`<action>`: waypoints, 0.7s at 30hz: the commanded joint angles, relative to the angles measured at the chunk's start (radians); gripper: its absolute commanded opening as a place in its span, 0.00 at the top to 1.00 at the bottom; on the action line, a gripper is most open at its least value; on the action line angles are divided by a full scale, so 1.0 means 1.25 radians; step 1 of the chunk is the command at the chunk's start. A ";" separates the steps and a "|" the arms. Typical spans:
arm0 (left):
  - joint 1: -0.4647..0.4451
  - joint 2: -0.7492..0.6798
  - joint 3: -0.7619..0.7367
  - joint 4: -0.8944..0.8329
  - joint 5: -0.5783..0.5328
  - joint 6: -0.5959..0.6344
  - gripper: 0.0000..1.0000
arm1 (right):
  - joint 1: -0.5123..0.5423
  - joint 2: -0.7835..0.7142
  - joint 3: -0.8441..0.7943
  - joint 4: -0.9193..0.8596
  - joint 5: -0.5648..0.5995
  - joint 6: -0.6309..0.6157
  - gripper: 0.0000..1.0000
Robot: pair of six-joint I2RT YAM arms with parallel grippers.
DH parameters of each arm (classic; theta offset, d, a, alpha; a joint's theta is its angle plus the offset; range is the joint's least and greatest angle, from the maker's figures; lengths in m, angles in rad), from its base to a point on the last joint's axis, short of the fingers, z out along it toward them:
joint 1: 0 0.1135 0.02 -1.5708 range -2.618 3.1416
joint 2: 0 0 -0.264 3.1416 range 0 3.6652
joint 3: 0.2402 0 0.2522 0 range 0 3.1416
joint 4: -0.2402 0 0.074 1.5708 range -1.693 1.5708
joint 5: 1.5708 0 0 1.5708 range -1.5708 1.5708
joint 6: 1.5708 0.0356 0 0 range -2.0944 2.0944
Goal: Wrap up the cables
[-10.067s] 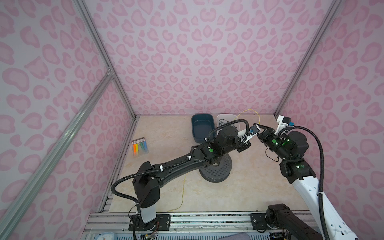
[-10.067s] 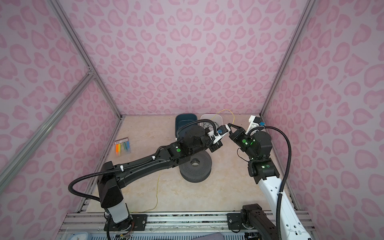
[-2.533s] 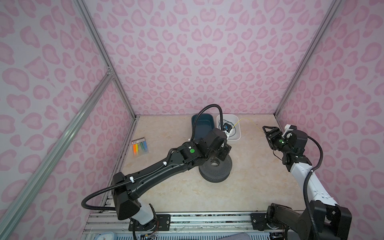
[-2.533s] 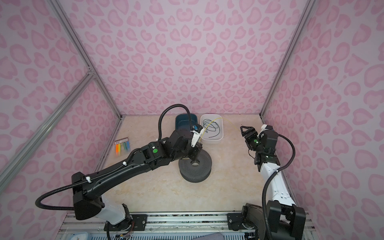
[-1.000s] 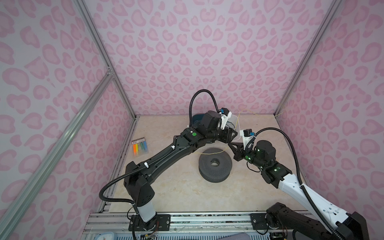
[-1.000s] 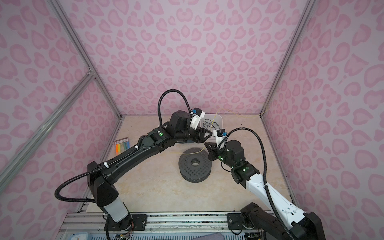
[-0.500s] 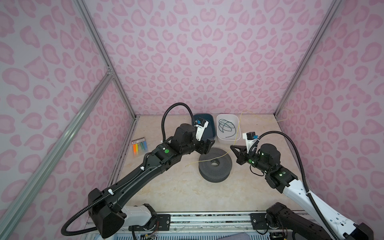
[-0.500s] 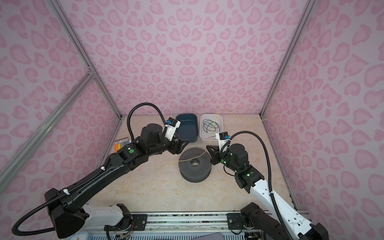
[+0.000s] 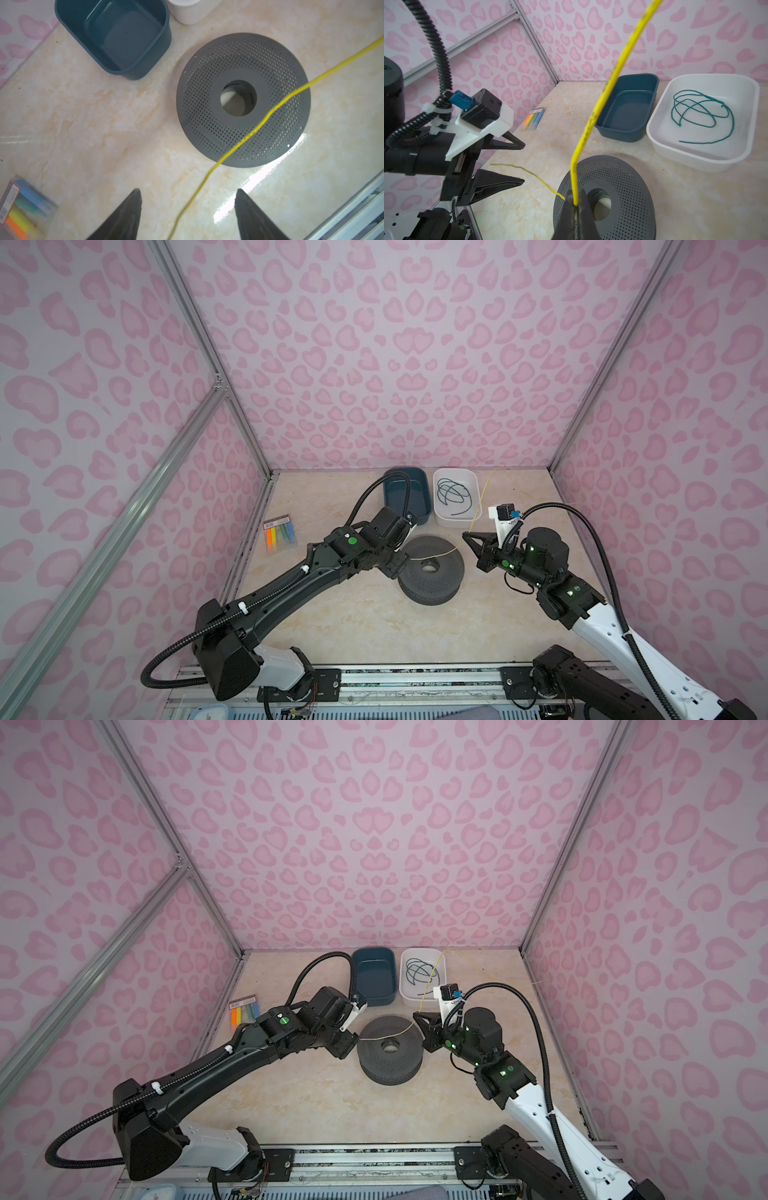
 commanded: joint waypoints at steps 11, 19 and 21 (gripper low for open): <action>0.000 0.015 0.003 -0.098 -0.071 -0.055 0.58 | -0.001 -0.025 -0.001 -0.015 0.003 -0.024 1.00; -0.001 -0.019 -0.011 -0.101 -0.050 -0.066 0.97 | -0.001 -0.030 -0.003 -0.011 0.003 -0.023 1.00; -0.001 -0.024 -0.016 -0.098 -0.035 -0.072 0.96 | -0.001 -0.030 -0.001 -0.015 0.008 -0.020 1.00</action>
